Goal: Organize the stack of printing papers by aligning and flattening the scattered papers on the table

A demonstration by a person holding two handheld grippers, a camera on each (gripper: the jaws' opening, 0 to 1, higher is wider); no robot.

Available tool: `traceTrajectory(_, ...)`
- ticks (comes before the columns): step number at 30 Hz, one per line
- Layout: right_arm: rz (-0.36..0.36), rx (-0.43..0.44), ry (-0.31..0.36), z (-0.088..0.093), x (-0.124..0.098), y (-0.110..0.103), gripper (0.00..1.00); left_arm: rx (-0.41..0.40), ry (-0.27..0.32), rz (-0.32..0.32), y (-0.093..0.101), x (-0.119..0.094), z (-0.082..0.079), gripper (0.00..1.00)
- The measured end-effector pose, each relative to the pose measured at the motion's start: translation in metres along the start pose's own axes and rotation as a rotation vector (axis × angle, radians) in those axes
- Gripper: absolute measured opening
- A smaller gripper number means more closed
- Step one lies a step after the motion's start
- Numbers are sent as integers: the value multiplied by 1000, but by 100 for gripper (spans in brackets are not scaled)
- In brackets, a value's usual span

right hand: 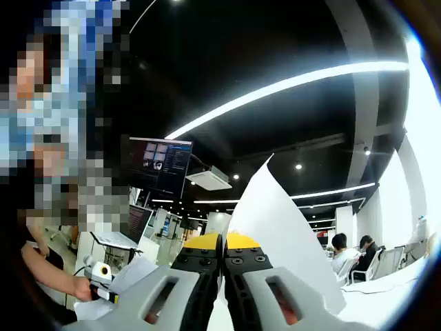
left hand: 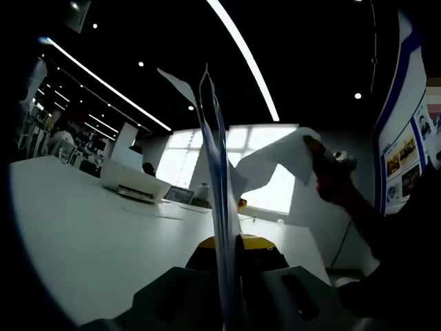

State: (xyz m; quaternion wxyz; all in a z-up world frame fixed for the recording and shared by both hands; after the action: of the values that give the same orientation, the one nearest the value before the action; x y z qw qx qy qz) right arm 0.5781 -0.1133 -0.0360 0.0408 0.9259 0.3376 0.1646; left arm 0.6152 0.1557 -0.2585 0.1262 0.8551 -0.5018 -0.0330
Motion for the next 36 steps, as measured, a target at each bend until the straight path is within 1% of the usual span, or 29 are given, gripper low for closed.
traceTrajectory(2, -3, 4, 9, -5, 13, 0, 0, -2, 1, 3, 0, 0, 0, 6)
traceTrajectory(3, -4, 5, 14, -7, 15, -2, 0, -3, 2, 4, -1, 0, 0, 6)
traceTrajectory(5, -27, 12, 47, -15, 21, -9, 0, -6, 4, 6, -1, 0, 0, 6)
traceTrajectory(7, -65, 11, 97, -22, 23, -23, 0, -11, 8, 7, -2, -1, -1, 6)
traceTrajectory(8, -89, 18, 114, -23, 22, -30, 0, -14, 11, 7, -2, -1, -1, 6)
traceTrajectory(10, -131, 38, 159, -22, 20, -46, 0, -25, 22, 6, -3, -2, -3, 6)
traceTrajectory(11, -166, 61, 174, -18, 19, -56, 0, -38, 34, 6, -5, -4, -4, 6)
traceTrajectory(12, -196, 84, 174, -10, 19, -65, 0, -54, 51, 5, -6, -5, -6, 6)
traceTrajectory(13, -193, 76, 164, 0, 19, -70, 0, -69, 68, 5, -8, -7, -7, 6)
traceTrajectory(14, -208, 76, 131, 17, 22, -79, 0, -79, 79, 6, -9, -8, -8, 6)
traceTrajectory(16, -226, 104, 88, 36, 23, -91, 0, -109, 113, 3, -13, -12, -12, 6)
traceTrajectory(19, -208, 143, 42, 69, 23, -98, 0, -144, 151, -1, -17, -17, -15, 6)
traceTrajectory(21, -183, 157, 11, 85, 21, -98, 0, -164, 172, 1, -19, -19, -16, 6)
traceTrajectory(25, -171, 183, 2, 94, 19, -96, 0, -175, 181, 4, -20, -20, -17, 6)
traceTrajectory(26, -154, 213, -14, 104, 16, -93, 0, -187, 190, 5, -21, -20, -18, 6)
traceTrajectory(27, -148, 232, -25, 109, 15, -92, 0, -195, 196, 5, -22, -20, -18, 6)
traceTrajectory(29, -131, 270, -57, 126, 12, -94, 0, -201, 200, 6, -22, -20, -19, 7)
traceTrajectory(31, -121, 315, -67, 139, 7, -96, 0, -206, 203, 5, -22, -20, -19, 7)
traceTrajectory(36, -115, 372, -76, 152, 2, -99, 0, -215, 214, 4, -23, -21, -20, 6)
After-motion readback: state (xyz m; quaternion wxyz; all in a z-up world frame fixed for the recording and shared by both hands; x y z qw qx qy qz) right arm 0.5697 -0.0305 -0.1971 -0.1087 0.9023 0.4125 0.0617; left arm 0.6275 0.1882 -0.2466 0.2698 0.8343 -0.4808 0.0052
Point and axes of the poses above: the point that each gripper's makers call its tool centre point, and the gripper's own axes: x roughly forward along the fingers, y roughly to its right, z roughly out of its underside, the point moved 4 cm from there along -x, roughly backward along the fingers, and after that the axes turned 12 degrees about -y, right-handed, at the moved point
